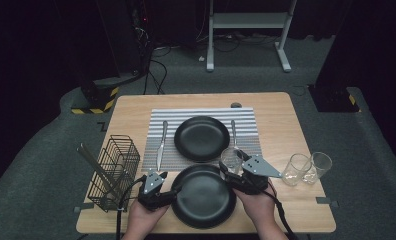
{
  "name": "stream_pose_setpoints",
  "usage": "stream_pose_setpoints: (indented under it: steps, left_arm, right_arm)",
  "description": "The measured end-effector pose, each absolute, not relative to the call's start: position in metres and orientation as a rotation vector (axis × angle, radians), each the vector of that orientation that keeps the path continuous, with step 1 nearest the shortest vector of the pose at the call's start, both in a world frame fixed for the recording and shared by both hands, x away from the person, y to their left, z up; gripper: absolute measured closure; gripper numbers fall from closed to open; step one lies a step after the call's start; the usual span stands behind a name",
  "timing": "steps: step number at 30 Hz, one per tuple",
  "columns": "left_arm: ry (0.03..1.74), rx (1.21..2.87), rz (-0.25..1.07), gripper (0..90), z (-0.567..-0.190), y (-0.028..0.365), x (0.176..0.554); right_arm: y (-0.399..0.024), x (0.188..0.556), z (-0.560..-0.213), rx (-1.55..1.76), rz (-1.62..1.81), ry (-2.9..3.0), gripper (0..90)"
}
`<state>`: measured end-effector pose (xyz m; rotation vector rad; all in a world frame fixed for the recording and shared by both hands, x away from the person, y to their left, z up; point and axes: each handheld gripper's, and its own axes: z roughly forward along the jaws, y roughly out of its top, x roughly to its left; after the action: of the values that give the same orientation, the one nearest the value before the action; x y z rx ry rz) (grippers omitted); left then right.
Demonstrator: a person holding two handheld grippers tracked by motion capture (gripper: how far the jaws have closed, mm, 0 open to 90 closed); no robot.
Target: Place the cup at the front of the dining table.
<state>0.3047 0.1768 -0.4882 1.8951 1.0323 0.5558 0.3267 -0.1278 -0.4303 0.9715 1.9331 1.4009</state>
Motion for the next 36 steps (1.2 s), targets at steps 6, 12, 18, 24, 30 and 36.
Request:
stream_pose_setpoints:
  steps: [6,12,18,24,30,36]
  left_arm:
    - [1.019,1.877,0.523,30.3,-0.483,0.172,0.311]
    - [1.000,1.858,0.502,30.4,-0.484,0.171,0.314]
    - [0.949,1.892,0.517,25.5,-0.485,0.167,0.311]
    - [0.936,1.917,0.530,21.9,-0.482,0.161,0.310]
    - [0.906,1.920,0.533,19.5,-0.478,0.158,0.308]
    - [0.888,1.895,0.518,17.6,-0.475,0.158,0.306]
  right_arm:
    - [-0.128,0.325,-0.427,0.977,1.394,1.927,29.1]
    - [-0.124,0.325,-0.426,0.974,1.382,1.943,29.1]
    - [-0.118,0.325,-0.422,0.970,1.388,1.945,29.1]
    - [-0.111,0.326,-0.420,0.966,1.398,1.944,29.1]
    - [-0.105,0.325,-0.419,0.969,1.404,1.943,29.0]
    - [-0.099,0.327,-0.415,0.970,1.421,1.945,29.1]
